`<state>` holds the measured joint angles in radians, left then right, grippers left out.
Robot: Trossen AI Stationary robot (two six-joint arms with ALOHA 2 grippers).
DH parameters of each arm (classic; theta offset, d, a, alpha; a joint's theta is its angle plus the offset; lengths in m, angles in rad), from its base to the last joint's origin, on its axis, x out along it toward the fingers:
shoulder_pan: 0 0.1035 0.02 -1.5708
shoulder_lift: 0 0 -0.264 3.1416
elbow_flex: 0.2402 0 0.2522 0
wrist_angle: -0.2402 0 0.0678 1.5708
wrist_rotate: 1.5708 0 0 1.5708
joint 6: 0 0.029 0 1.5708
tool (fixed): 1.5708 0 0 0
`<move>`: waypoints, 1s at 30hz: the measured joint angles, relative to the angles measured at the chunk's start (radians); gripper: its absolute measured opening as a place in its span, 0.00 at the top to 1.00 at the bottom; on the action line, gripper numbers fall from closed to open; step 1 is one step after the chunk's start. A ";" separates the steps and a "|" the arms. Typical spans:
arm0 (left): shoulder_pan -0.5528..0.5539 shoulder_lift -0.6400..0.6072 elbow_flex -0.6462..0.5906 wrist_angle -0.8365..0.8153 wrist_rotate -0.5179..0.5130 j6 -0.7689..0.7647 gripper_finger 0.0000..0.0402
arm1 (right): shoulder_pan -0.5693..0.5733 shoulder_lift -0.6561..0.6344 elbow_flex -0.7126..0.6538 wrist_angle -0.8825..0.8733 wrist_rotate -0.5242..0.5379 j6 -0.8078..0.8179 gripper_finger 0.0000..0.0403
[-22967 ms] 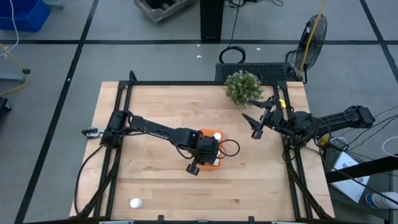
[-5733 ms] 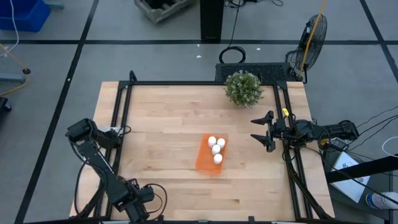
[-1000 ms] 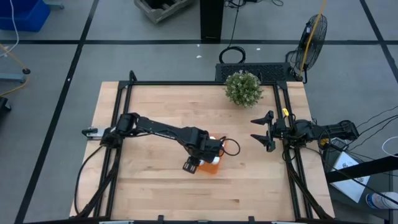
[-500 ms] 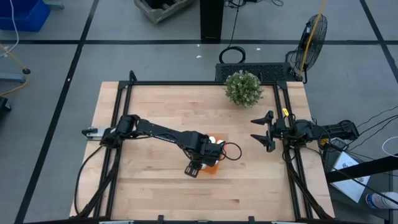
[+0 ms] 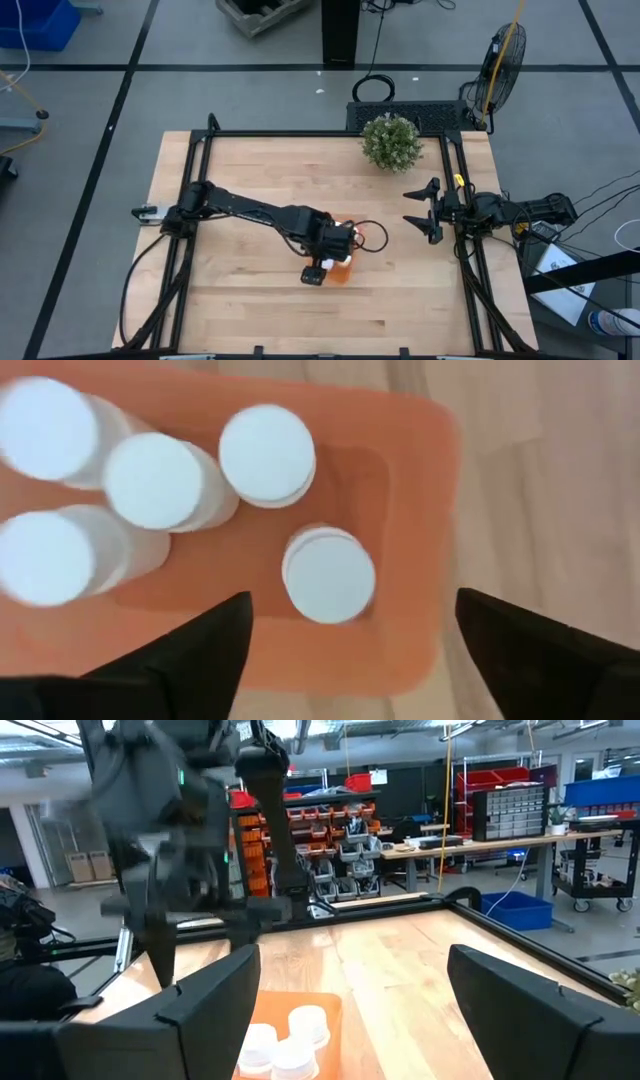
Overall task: Pick and place pill bottles into a basket
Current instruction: Return to Home Position
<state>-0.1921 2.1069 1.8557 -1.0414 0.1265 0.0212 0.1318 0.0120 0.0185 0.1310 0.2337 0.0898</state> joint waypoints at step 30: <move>0.028 -1.434 -1.372 1.402 -0.290 0.178 0.28 | 0.000 0.000 0.000 0.024 0.000 0.003 0.22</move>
<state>-0.1644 0.6725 0.4837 0.3608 -0.1634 0.1997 0.1318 0.0124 0.0185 0.1551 0.2337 0.0925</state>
